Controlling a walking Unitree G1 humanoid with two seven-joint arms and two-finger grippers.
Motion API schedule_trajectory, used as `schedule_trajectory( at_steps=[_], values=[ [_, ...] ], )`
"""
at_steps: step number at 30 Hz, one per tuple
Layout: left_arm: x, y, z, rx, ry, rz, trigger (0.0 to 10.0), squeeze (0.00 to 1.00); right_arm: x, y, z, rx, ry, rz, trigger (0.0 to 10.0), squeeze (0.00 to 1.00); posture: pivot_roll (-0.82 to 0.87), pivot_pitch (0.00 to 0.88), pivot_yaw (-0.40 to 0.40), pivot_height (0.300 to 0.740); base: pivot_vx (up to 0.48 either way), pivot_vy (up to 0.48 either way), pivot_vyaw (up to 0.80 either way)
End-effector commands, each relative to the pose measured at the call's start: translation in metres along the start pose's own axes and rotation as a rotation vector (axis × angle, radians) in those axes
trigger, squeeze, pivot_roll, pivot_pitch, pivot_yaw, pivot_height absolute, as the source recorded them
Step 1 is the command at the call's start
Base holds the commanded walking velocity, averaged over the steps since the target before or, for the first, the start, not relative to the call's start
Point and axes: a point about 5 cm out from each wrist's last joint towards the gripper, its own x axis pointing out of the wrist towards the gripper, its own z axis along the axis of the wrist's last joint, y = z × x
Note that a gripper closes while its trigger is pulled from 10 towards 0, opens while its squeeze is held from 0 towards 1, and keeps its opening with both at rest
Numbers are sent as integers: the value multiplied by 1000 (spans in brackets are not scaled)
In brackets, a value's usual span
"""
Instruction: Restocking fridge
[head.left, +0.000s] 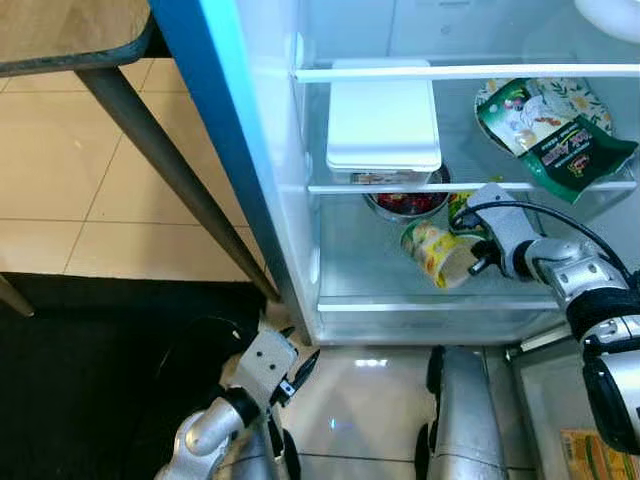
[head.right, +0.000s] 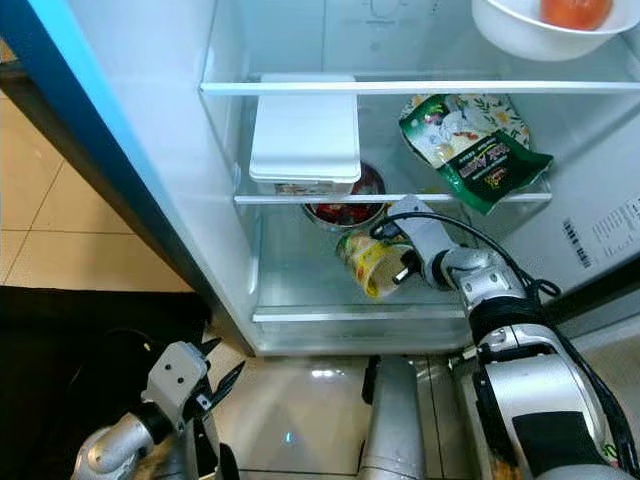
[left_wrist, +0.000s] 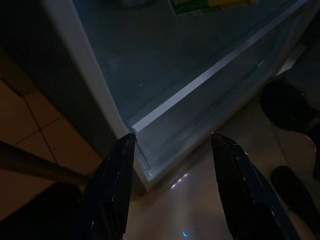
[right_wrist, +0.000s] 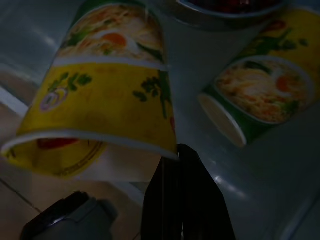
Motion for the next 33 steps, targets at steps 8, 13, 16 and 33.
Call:
schedule_trajectory(
  at_steps=[8,13,16,33],
  values=[
    [7,-7,-7,-22,9,-10,10000,0,-23,-6,-12,-260,174,202,0,0,49,223,-11,427,0,0,0],
    [10,-9,-7,-24,2,-15,10000,0,-27,-9,-15,-332,255,205,0,0,44,212,-13,427,0,0,0],
    [11,-9,-7,-23,-1,-17,10000,0,-29,-13,-15,-361,287,181,0,0,44,209,-12,427,0,0,0],
    [19,-10,-6,-20,-23,-27,10000,0,-10,-7,0,-793,436,8,0,0,33,195,-16,427,0,0,0]
  ],
)
